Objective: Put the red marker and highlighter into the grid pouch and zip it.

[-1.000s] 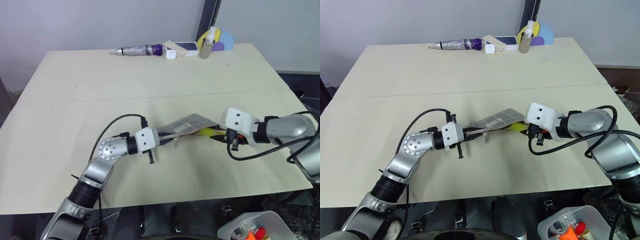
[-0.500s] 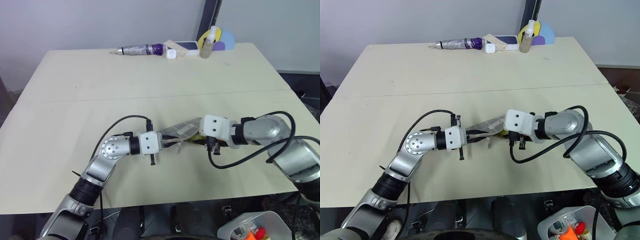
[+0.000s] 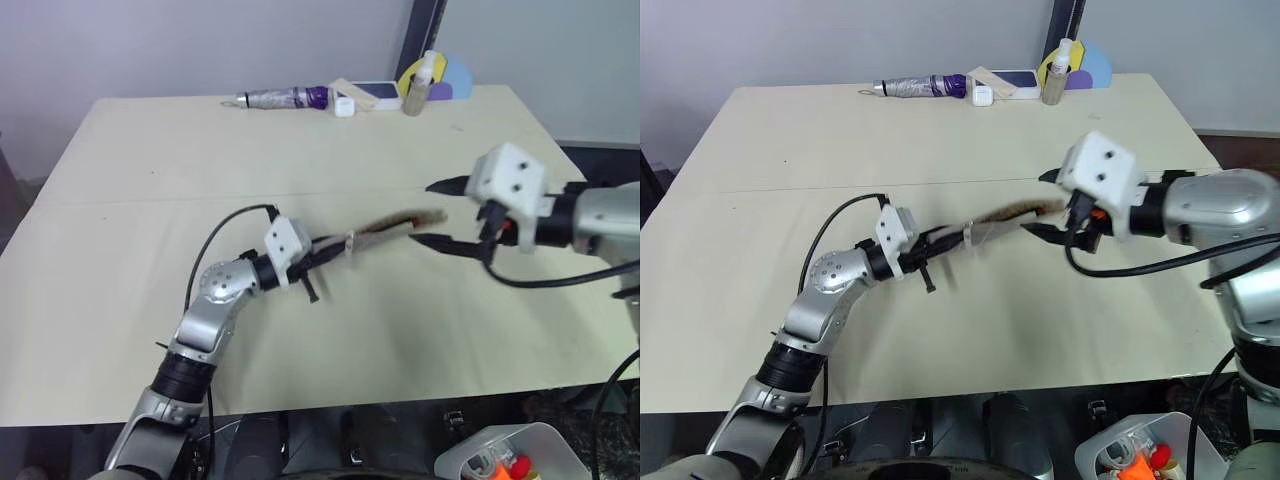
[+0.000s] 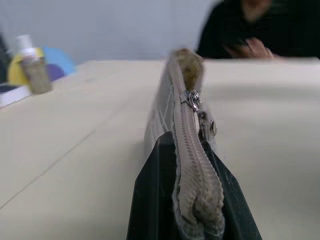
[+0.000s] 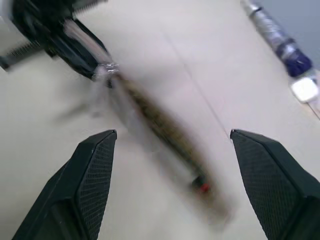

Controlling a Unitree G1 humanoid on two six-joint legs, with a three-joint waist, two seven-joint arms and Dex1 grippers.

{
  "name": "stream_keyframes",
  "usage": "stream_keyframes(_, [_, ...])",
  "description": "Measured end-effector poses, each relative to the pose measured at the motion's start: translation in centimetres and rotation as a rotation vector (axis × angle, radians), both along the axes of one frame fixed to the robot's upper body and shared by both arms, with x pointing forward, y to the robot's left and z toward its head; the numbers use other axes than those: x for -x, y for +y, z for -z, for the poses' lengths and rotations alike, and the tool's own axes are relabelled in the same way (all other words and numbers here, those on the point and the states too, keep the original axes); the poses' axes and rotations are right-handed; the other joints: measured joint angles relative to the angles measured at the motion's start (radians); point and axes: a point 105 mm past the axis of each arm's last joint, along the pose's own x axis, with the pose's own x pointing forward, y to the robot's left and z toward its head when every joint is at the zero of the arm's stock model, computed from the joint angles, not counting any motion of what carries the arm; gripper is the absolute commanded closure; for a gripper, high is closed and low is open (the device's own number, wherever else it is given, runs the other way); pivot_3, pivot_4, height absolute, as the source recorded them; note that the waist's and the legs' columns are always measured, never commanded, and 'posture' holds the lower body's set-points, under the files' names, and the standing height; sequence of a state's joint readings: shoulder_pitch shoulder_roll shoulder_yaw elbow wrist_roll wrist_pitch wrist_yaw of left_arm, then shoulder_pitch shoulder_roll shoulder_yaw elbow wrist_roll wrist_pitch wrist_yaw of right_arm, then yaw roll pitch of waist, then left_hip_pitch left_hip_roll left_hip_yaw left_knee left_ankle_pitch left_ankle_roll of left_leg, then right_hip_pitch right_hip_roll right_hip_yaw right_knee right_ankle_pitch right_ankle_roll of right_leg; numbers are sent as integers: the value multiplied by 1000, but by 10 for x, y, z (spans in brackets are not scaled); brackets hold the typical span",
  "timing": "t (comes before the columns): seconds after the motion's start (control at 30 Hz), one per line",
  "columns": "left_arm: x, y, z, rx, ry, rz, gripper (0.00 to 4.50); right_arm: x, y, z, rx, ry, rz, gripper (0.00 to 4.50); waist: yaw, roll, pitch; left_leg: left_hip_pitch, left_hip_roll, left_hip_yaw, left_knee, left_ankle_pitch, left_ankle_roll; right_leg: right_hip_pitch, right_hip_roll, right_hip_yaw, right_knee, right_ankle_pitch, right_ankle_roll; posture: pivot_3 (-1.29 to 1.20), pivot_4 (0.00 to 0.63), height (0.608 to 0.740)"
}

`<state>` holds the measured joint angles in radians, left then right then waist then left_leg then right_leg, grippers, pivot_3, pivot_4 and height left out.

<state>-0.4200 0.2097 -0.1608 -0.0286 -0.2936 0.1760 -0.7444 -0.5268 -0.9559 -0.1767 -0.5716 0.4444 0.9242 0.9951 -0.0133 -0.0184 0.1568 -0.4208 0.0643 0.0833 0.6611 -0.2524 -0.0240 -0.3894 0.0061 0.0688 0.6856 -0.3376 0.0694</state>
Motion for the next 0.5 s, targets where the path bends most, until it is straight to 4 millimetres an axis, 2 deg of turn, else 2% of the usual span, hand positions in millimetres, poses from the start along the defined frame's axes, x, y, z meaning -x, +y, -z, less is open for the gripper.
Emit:
stream_keyframes(0.07, [-4, -5, -4, 44, 47, -8, 4500, 4, 6, 12, -39, 52, 4, 728, -2, 0, 0, 0, 0, -1, 0, 0, 0, 0, 1, 0, 0, 0, 0, 0, 150, 740])
stream_keyframes(0.2, [-7, -11, -7, 92, 89, -21, 4500, -7, 33, 47, -163, 171, 56, 728, -8, 1, 0, -1, 0, 0, 0, 1, -1, -3, 1, 1, 3, 0, 0, 0, 150, 740])
stream_keyframes(0.3, [-8, -15, -10, 113, 93, -30, 4500, -16, 50, 57, -259, 206, 101, 728, -5, 0, 0, -2, 0, 0, 1, 1, -1, -3, 1, 1, 3, 0, 0, 0, 150, 740])
stream_keyframes(0.4, [-9, -16, -12, 119, 92, -41, 4500, -26, 62, 60, -328, 233, 146, 1590, -3, 0, 0, -3, 0, 0, 1, 1, -1, -4, 1, 1, 3, 0, 0, 0, 150, 740])
stream_keyframes(0.47, [-10, -17, -12, 121, 93, -46, 4500, -29, 64, 62, -342, 241, 165, 2770, 1, 0, 0, -4, 0, 0, 1, 1, -1, -5, 0, 0, 3, 0, 0, 0, 150, 740])
stream_keyframes(0.5, [-10, -16, -12, 120, 93, -48, 4500, -30, 64, 63, -345, 240, 173, 3151, 1, 0, 0, -5, -1, 0, 1, 1, -1, -5, 0, 0, 3, 0, 0, 0, 150, 740])
